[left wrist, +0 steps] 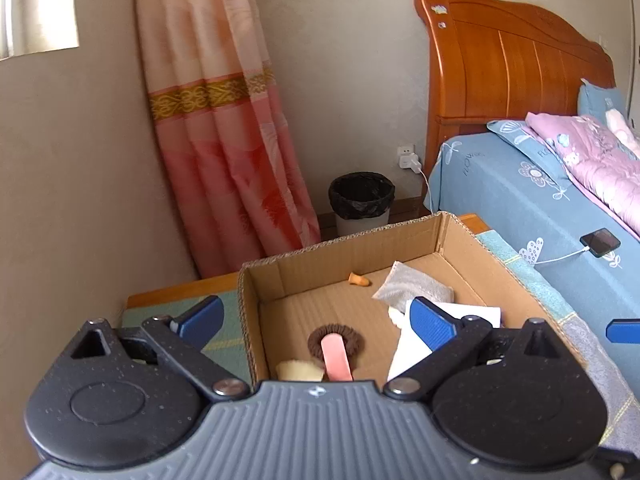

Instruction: Organize soft objects

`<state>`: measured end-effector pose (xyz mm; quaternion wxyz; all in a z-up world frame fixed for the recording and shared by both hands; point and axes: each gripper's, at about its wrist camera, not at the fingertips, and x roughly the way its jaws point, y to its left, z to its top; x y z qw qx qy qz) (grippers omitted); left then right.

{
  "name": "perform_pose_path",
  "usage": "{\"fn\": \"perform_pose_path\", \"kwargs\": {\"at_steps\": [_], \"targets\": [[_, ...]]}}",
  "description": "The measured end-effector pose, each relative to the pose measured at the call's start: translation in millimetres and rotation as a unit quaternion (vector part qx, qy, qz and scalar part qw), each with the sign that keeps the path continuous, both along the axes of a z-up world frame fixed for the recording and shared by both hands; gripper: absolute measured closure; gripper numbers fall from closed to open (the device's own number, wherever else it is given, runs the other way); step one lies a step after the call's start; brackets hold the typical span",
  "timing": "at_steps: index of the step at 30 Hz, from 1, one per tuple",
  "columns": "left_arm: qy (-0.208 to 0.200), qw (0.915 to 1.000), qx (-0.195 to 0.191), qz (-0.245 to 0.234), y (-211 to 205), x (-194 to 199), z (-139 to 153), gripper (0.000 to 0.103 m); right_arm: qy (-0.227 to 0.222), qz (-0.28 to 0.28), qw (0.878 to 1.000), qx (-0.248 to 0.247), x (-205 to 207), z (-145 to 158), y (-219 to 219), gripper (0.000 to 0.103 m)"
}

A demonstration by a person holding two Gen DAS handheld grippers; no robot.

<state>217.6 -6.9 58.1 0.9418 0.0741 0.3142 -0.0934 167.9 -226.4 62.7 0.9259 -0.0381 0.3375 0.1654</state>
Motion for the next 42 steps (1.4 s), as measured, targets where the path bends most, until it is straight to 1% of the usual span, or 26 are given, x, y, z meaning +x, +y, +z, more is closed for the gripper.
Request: {"fn": "perform_pose_path", "kwargs": {"at_steps": [3, 5, 6, 9, 11, 15, 19, 25, 30, 42], "targets": [[0.005, 0.9996, 0.013, 0.026, 3, -29, 2, 0.003, 0.021, -0.027, 0.999, -0.011, -4, 2, 1, 0.0], [0.017, 0.9982, 0.026, 0.051, 3, -48, 0, 0.001, 0.032, -0.048, 0.998, -0.018, -7, 2, 0, 0.0], [0.026, 0.9977, 0.028, 0.055, 3, -58, -1, 0.001, 0.037, -0.061, 0.997, -0.024, -8, 1, 0, 0.0], [0.052, 0.9961, 0.027, 0.066, 3, -84, -8, 0.001, 0.05, -0.095, 0.993, -0.041, -15, -1, -1, 0.0], [0.061, 0.9958, 0.019, 0.066, 3, -98, -11, 0.001, 0.055, -0.113, 0.991, -0.045, -20, -2, -3, 0.0], [0.066, 0.995, 0.011, 0.075, 1, -117, -13, 0.001, 0.073, -0.126, 0.989, -0.031, -32, -2, -4, 0.0], [0.07, 0.9945, 0.005, 0.077, 0, -124, -14, 0.001, 0.073, -0.136, 0.987, -0.032, -43, -2, -3, 0.0], [0.069, 0.9938, 0.0, 0.087, 0, -131, -13, 0.001, 0.067, -0.136, 0.988, -0.03, -54, 2, 1, 0.0], [0.067, 0.9931, -0.003, 0.096, 0, -134, -11, 0.001, 0.066, -0.136, 0.988, -0.025, -58, 3, 1, 0.0], [0.061, 0.9933, 0.005, 0.098, -5, -137, -9, 0.001, 0.062, -0.136, 0.988, -0.023, -61, 6, 0, 0.0]]}}
